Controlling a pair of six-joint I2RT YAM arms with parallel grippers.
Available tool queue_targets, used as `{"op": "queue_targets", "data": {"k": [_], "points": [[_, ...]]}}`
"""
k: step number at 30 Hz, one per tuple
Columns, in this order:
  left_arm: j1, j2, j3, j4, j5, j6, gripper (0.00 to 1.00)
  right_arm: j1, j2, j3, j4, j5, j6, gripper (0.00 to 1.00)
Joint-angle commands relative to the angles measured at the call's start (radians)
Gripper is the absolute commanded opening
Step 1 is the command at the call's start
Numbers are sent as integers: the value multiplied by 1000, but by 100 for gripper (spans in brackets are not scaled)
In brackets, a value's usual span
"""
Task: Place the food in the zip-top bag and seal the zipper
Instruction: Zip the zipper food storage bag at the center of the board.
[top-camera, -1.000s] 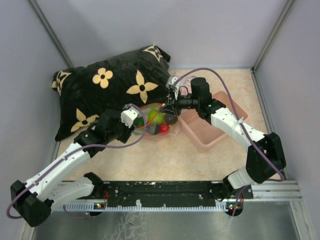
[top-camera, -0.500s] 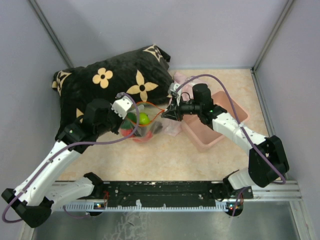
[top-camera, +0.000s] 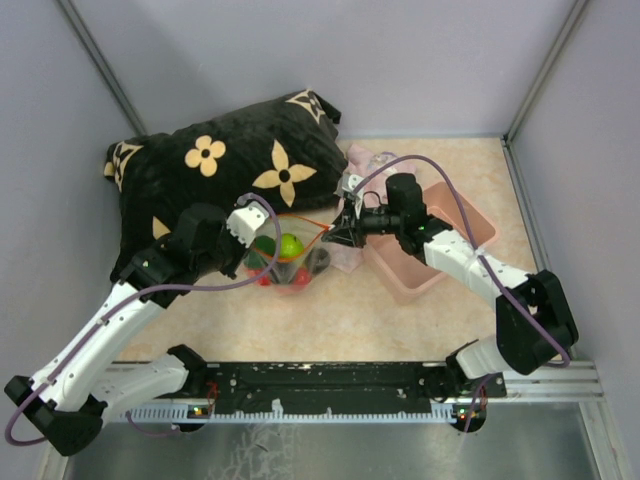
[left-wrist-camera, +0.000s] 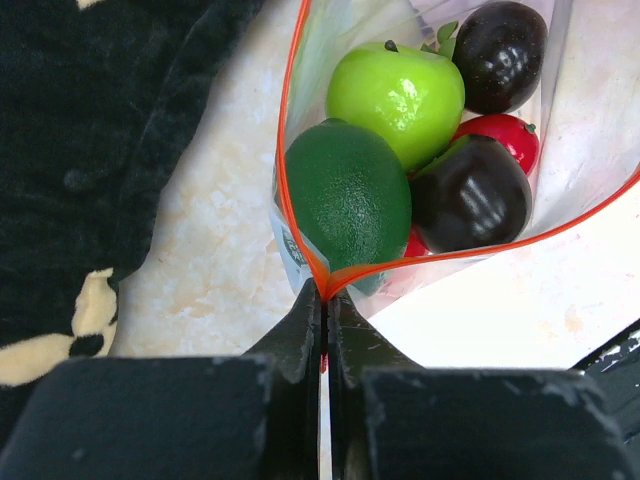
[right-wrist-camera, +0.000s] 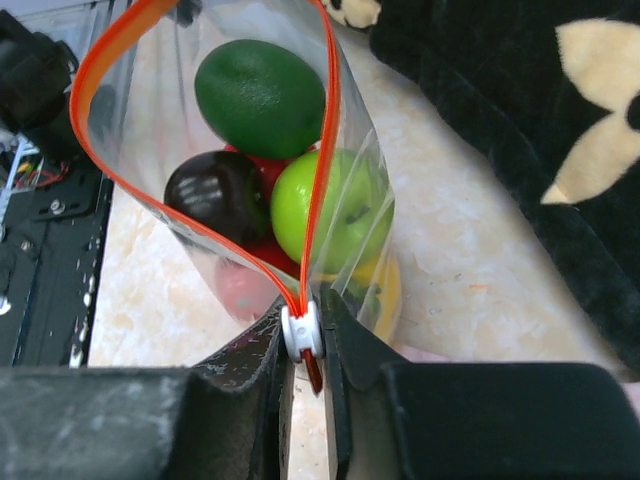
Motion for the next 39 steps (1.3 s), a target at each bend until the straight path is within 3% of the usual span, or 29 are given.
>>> {"op": "queue_targets", "data": {"k": [1, 13, 24, 29, 34, 39], "points": [[4, -57, -7, 51, -4, -6, 0, -9, -28, -17, 34, -72, -96, 19], [4, -57, -20, 52, -23, -3, 0, -27, -58, -92, 97, -152, -184, 34], [4, -62, -22, 57, -12, -2, 0, -33, -40, -157, 400, -175, -16, 35], [4, -66, -25, 60, -10, 0, 0, -33, -10, -154, 461, -183, 27, 26], [3, -74, -26, 58, -17, 0, 0, -37, -8, -154, 449, -179, 14, 0], [4, -98, -36, 85, -17, -3, 0, -45, -11, -159, 446, -185, 7, 0]]}}
